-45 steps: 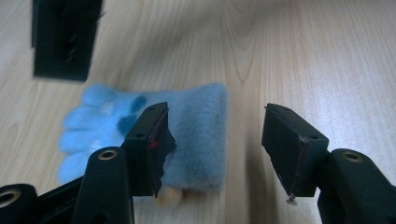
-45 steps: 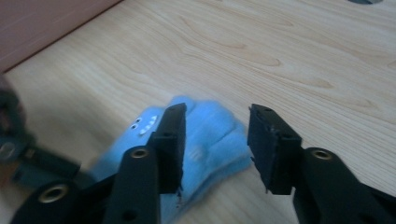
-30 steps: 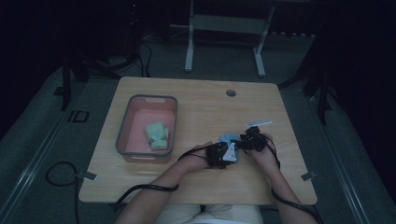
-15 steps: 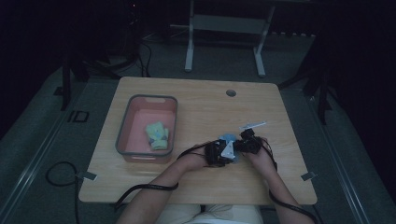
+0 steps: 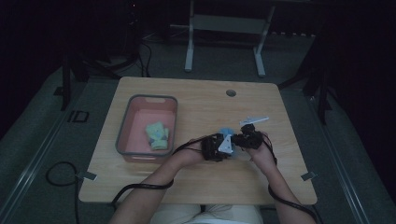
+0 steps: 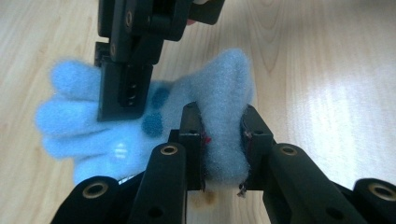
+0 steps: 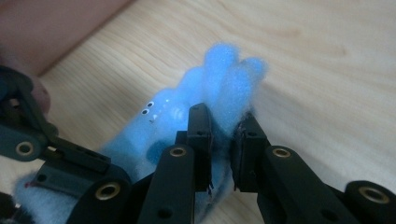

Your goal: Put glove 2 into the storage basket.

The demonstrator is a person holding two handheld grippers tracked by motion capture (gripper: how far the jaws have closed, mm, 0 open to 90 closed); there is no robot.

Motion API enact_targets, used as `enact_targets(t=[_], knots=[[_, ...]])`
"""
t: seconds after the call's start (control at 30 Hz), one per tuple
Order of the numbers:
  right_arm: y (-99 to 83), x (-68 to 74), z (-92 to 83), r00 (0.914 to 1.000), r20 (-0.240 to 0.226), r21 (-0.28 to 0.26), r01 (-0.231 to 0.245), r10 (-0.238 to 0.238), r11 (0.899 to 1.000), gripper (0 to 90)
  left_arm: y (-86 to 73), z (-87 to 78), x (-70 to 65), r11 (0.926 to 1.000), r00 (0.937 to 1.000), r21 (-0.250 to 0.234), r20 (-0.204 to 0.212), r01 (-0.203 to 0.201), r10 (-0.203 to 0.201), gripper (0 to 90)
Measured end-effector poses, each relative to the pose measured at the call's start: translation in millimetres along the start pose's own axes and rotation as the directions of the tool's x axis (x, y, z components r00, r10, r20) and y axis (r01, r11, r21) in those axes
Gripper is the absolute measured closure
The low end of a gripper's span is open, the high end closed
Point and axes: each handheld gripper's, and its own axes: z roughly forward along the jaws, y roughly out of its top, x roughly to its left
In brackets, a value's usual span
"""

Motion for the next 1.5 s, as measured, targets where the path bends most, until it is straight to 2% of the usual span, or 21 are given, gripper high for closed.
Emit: enact_targets(t=[0.13,0.23,0.33,0.37,0.4,0.47,0.63,0.7,0.73,0.8,1.03,1.1,1.3,1.5], knots=[[7.5,3.8,-4.6,0.9998,-0.006,-0.011,0.017,-0.017,1.0,79.9,3.7,-14.4,3.8,1.0,0.9998,0.003,-0.017,-0.008,0.008,75.2],[19.7,9.5,-9.5,0.9992,-0.023,-0.029,0.031,-0.032,0.999,79.9,5.4,-24.8,6.7,0.9996,0.9995,0.019,-0.022,-0.02,0.021,75.2],[22.9,11.5,-10.2,0.999,-0.021,-0.032,0.038,-0.039,0.999,79.9,6.6,-32.0,9.4,0.9993,0.9992,0.026,-0.03,-0.027,0.027,75.2],[26.2,13.3,-11.0,0.9989,-0.022,-0.039,0.04,-0.041,0.998,79.9,7.8,-40.0,12.3,0.9988,0.9986,0.036,-0.039,-0.034,0.035,75.2],[36.9,18.5,-12.7,0.9981,-0.034,-0.055,0.049,-0.051,0.997,79.9,8.3,-43.9,13.2,0.9988,0.9984,0.037,-0.046,-0.032,0.034,75.2],[40.8,20.0,-13.1,0.9977,-0.04,-0.059,0.052,-0.054,0.997,79.9,8.7,-52.0,15.4,0.9978,0.9971,0.048,-0.059,-0.045,0.048,75.2],[64.5,34.9,-15.0,0.9943,-0.054,-0.088,0.087,-0.092,0.992,79.9,5.9,-74.4,20.0,0.996,0.9936,0.072,-0.095,-0.053,0.06,75.2],[68.7,38.0,-15.5,0.9936,-0.056,-0.092,0.093,-0.098,0.991,79.9,5.9,-74.4,20.0,0.996,0.9936,0.072,-0.095,-0.053,0.06,75.2],[78.4,44.7,-15.3,0.9912,-0.058,-0.1,0.113,-0.119,0.989,79.9,3.4,-82.6,21.8,0.9959,0.9927,0.077,-0.107,-0.047,0.056,75.2],[82.7,47.6,-14.7,0.99,-0.058,-0.105,0.122,-0.128,0.987,79.9,0.8,-90.6,23.9,0.9962,0.992,0.078,-0.118,-0.037,0.046,75.2],[111.9,73.7,-3.7,0.9804,-0.08,-0.117,0.171,-0.18,0.978,79.9,-12.1,-118.8,28.7,0.9934,0.9865,0.112,-0.158,-0.027,0.044,75.2],[111.9,73.7,-3.7,0.9804,-0.08,-0.117,0.171,-0.18,0.978,79.9,-14.6,-122.2,29.0,0.9934,0.9867,0.113,-0.158,-0.019,0.036,75.2],[129.3,97.3,12.4,0.9687,-0.116,-0.119,0.206,-0.219,0.971,79.9,-34.4,-145.1,27.1,0.9878,0.9806,0.155,-0.193,-0.005,0.036,75.2],[138.5,112.0,26.0,0.9617,-0.144,-0.121,0.217,-0.233,0.969,79.9,-51.1,-159.7,25.2,0.986,0.9777,0.165,-0.21,0.026,0.01,75.2]])
